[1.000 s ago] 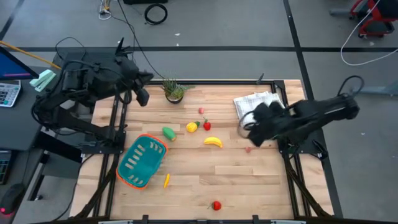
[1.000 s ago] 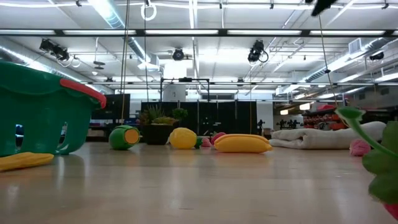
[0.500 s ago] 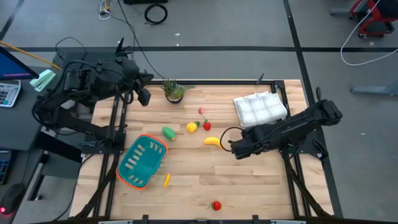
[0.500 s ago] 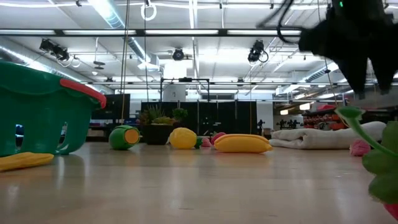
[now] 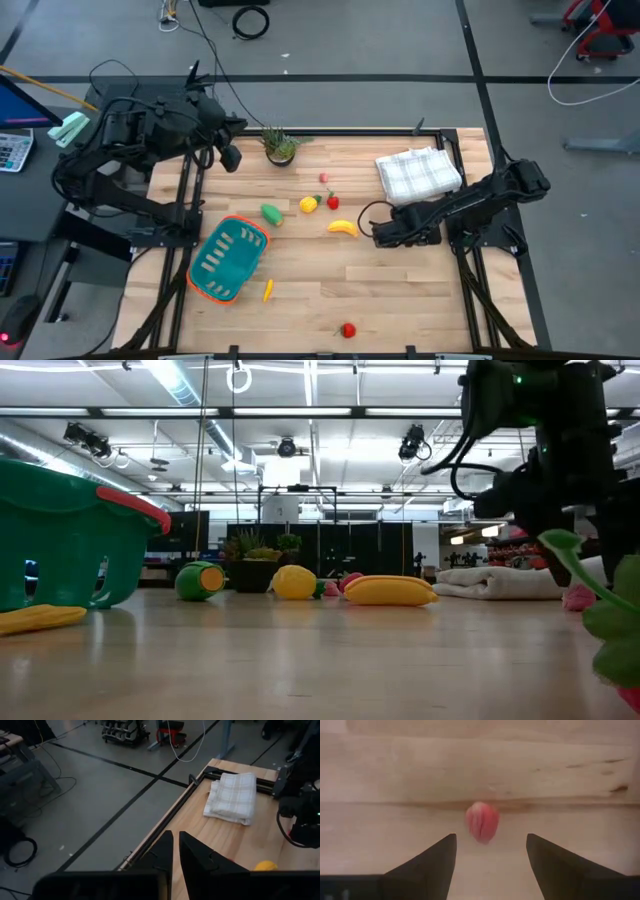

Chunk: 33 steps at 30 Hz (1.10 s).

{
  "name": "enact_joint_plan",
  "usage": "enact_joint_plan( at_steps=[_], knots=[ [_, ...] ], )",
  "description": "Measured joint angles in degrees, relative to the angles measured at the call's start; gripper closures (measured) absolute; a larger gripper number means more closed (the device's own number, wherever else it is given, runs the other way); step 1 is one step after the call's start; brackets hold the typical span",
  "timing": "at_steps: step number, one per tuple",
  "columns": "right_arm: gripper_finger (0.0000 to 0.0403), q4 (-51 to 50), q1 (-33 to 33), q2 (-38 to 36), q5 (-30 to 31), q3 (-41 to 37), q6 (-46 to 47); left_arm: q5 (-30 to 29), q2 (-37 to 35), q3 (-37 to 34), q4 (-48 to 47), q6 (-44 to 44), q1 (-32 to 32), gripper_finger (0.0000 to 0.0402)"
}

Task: Pick and placing Produce into tupperware
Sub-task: Put the bottom pink peach into the blue basket

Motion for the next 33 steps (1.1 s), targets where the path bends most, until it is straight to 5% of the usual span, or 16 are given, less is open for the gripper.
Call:
enact_joint_plan(
  at_steps=[18, 26, 33],
  knots=[
    [0.0172, 6.65, -1.59, 0.0, 0.05, -3.1, -7.28, 0.0, 0.0, 0.0, 0.02, -0.37, 3.63, 0.0368],
    [0.0252, 6.64, -1.59, -0.02, 0.1, -3.1, -7.65, 0.0, 0.0, -0.02, 0.02, -0.35, 3.63, 0.0379],
    [0.0381, 6.76, -1.59, -0.04, 4.32, -3.1, -7.38, 0.0, 0.0, -0.02, 0.02, -0.37, 3.63, 0.037]
  ],
)
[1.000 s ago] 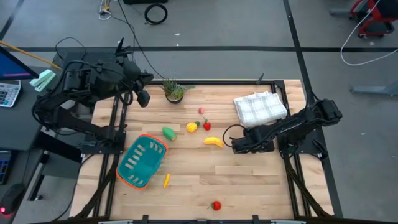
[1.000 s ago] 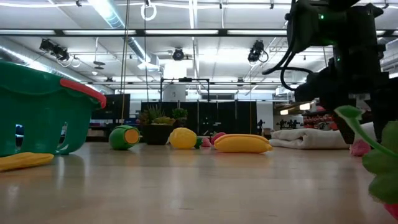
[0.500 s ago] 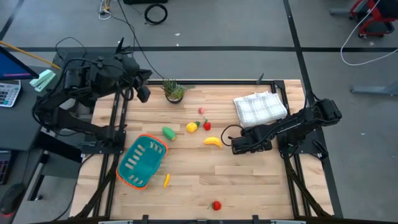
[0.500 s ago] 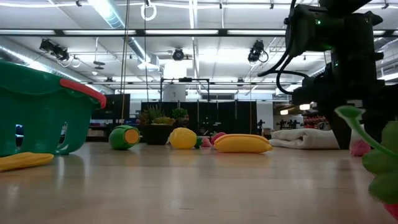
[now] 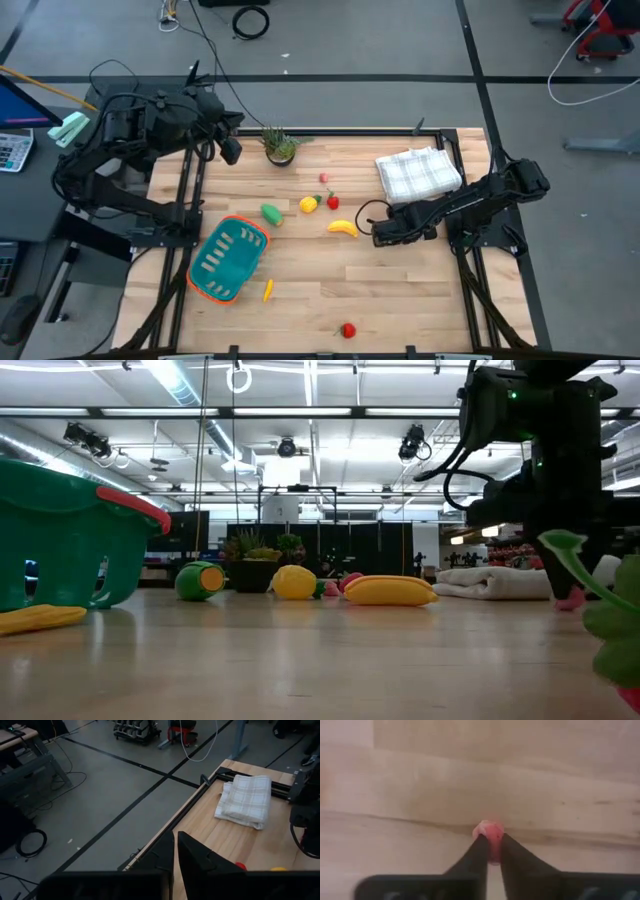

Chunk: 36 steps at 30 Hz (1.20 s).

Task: Pick and placing Produce into tupperware
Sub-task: Put the bottom pink peach into the blue basket

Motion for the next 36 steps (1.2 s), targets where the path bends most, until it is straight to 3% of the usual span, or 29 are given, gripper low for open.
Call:
enact_joint_plan(
  at_steps=[4, 6, 11, 14, 16, 21, 27, 31, 36],
  knots=[
    [0.0378, 3.11, 0.0, -0.52, 2.65, -0.05, -0.35, 0.0, 0.0, 0.0, 0.0, 0.04, 0.0, 0.0371],
    [0.0381, 9.53, 0.02, -2.12, 5.21, -0.09, -1.1, 0.0, 0.0, 0.0, 0.0, 0.04, 0.0, 0.0375],
    [0.0387, 38.73, -0.9, -8.22, 16.15, -0.04, -16.02, 0.0, -0.02, 0.0, 0.0, 0.1, 0.0, 0.0384],
    [0.0387, 57.39, -4.21, -11.77, 18.57, 0.23, -27.36, 0.0, -0.02, 0.0, 0.05, 1.26, 0.0, 0.0385],
    [0.0387, 64.38, -6.6, -12.77, 18.66, 2.63, -33.64, 0.02, -0.02, 0.0, 0.16, 3.05, 0.0, 0.0381],
    [0.0387, 60.62, -10.62, -8.62, 13.02, 18.66, -49.15, -0.11, -0.16, -0.02, 0.46, 6.4, 0.0, 0.0372],
    [0.0387, 42.28, -10.82, 9.04, -0.41, 48.12, -64.44, -3.2, -1.23, -0.06, 0.35, 6.56, 0.0, 0.0368],
    [0.0386, 30.95, -10.86, 20.91, -6.32, 64.28, -67.31, -7.59, -3.28, 0.4, -0.1, 6.61, 0.0, 0.0373],
    [0.0387, 30.57, -10.71, 32.98, -15.82, 76.67, -70.16, -15.03, -6.81, 1.2, 0.83, 5.96, 0.0, 0.0371]
  ],
)
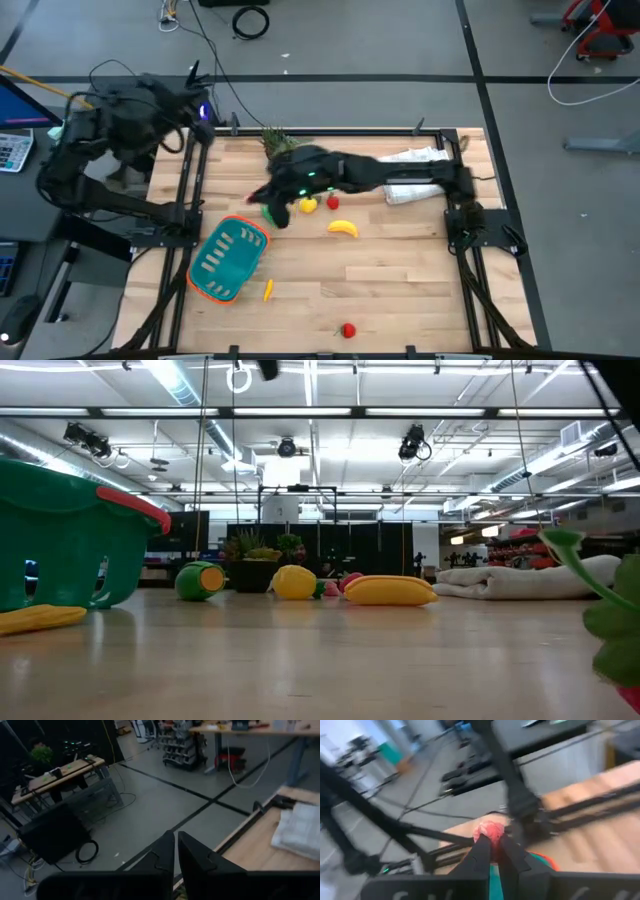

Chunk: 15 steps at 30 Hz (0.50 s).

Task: Pick and placing Produce into tupperware
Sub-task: Put the bottom pink peach into the blue basket

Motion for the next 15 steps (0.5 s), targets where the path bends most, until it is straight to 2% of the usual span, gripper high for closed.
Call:
enact_joint_plan(
  at_steps=[5, 15],
  knots=[
    [0.0384, -0.56, 0.59, 9.37, -4.85, 4.31, -2.46, -0.16, -2.43, 0.0, -0.29, -3.58, -0.01, 0.0367],
    [0.0376, -0.08, 2.71, 19.27, -6.56, 3.48, -5.14, -0.16, -2.84, 0.0, -2.86, -4.52, 0.0, 0.0381]
  ],
)
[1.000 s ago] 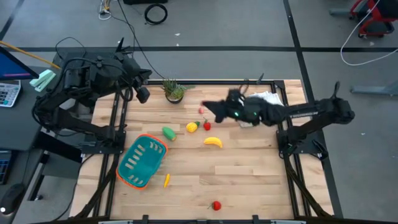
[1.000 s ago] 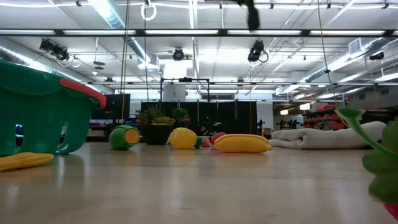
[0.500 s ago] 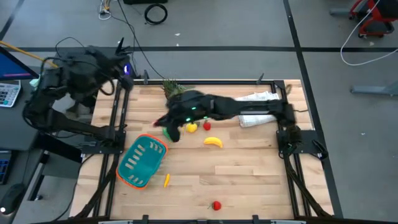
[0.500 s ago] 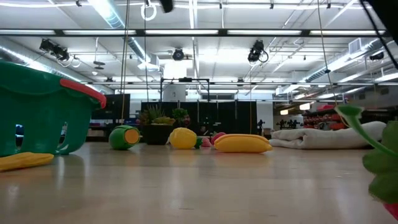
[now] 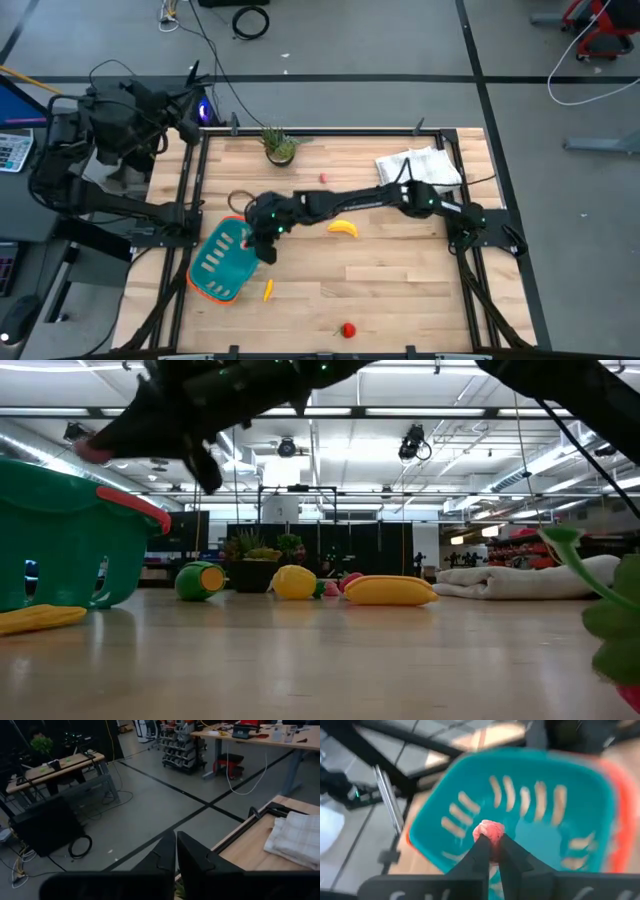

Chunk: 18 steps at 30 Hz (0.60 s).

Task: Pick and placing Produce into tupperware
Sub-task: Put the bottom pink peach into the blue basket, then put the pink peach into the blue basket

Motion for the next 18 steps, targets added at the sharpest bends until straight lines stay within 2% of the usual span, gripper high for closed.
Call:
enact_joint_plan(
  at_steps=[5, 8, 12, 18],
  knots=[
    [0.0358, 1.18, 1.49, 1.75, 0.69, 0.04, -0.3, 0.0, 0.48, 0.0, -0.74, 0.02, 0.0, 0.0376],
    [0.0336, 1.03, 2.19, 1.87, 1.3, 0.02, -4.41, -0.02, 0.56, 0.0, -1.15, -0.02, 0.0, 0.0371],
    [0.0291, 1.52, 2.59, 1.0, 4.51, 0.04, -7.84, 0.0, 0.67, 0.0, -1.62, 0.02, -0.02, 0.0368],
    [0.022, 2.39, 1.5, 0.05, 7.71, 0.24, -7.37, 0.01, 0.7, 0.0, -1.74, -0.02, -0.01, 0.0374]
  ],
)
